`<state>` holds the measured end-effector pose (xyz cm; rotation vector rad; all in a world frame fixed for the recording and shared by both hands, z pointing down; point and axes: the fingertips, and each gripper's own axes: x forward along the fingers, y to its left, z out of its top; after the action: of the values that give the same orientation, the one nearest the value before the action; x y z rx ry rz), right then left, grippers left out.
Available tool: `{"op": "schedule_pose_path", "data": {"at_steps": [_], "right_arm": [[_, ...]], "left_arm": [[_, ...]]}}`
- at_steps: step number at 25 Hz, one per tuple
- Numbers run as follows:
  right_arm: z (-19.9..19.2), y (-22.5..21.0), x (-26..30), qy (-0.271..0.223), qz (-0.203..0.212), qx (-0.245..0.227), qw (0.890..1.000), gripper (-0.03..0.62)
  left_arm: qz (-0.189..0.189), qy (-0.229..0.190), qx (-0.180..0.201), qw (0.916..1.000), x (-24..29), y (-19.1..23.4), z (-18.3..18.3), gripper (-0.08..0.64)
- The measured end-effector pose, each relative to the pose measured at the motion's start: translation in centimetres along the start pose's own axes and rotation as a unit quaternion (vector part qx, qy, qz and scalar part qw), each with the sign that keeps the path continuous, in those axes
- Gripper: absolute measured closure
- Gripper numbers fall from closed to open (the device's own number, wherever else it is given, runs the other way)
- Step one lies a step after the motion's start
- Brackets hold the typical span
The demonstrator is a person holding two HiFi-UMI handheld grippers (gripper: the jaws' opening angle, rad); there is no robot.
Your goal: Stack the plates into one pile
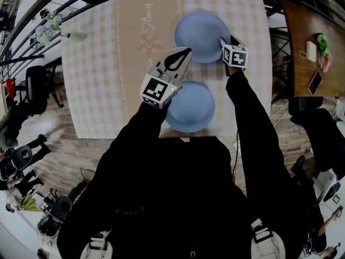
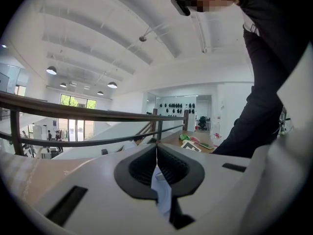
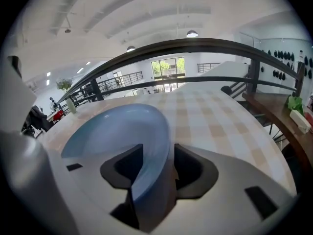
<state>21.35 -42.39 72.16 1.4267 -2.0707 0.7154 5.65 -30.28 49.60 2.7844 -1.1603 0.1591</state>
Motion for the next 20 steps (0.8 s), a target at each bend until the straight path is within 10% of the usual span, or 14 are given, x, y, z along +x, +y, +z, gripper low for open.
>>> {"op": "schedule_pose_path", "data": {"at_steps": [12,20], "right_arm": [[0.4,0.1,-0.8,-0.007,0.015,0.035,0.999,0.517],[2.5,0.7,-2.6,-0.047,0.032,0.164,0.985,0.572]], "left_arm": [[0.013,0.001,-0.001,0.9999,-1.2,0.0,-0.1,0.540],[0.014,-0.012,0.007,0.9998,-2.2,-0.9,1.1,0.540]]}}
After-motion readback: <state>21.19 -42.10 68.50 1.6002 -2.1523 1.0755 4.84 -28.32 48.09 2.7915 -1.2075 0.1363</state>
